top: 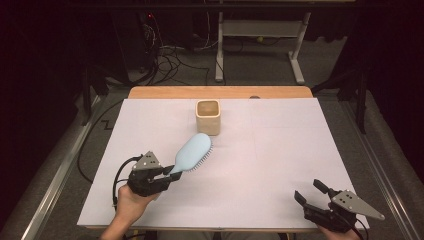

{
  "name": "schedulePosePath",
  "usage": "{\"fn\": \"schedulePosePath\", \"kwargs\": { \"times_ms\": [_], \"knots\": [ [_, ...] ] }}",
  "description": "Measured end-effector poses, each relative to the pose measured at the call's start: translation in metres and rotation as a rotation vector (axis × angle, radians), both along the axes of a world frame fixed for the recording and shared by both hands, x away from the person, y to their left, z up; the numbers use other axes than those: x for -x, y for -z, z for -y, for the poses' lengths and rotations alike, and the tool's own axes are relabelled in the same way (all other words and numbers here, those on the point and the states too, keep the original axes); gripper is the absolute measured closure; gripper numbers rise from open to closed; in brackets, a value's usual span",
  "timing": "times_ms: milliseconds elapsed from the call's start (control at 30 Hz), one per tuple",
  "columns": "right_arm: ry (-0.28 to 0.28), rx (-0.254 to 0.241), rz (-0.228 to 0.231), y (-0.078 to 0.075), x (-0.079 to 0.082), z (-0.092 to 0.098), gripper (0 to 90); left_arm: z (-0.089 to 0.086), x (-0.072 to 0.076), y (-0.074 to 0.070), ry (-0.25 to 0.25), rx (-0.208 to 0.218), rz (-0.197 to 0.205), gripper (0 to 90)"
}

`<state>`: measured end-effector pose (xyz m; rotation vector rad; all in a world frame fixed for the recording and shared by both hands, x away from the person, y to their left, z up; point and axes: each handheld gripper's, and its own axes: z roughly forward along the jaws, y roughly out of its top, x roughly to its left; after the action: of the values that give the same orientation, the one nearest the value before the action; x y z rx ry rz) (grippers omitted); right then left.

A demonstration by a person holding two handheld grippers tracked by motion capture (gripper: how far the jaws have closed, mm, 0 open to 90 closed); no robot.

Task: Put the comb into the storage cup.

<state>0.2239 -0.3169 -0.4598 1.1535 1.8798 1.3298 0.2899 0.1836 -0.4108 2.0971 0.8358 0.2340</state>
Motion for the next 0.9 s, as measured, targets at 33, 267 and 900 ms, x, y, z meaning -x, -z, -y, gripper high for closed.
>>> {"fn": "schedulePosePath", "kwargs": {
  "times_ms": [33, 267, 900],
  "knots": [
    [-0.012, -0.001, 0.000, -0.001, 0.000, -0.001, 24.0, 0.000, 0.001, 0.001, 0.003, -0.001, -0.001, 69.4],
    [-0.067, -0.023, -0.012, -0.005, 0.002, -0.012, 23.6, 0.001, 0.007, 0.003, 0.009, -0.008, 0.015, 69.4],
    [-0.198, 0.003, -0.008, -0.012, -0.010, -0.054, 23.6, 0.005, 0.016, 0.008, 0.038, 0.010, 0.024, 69.4]
  ]
}}
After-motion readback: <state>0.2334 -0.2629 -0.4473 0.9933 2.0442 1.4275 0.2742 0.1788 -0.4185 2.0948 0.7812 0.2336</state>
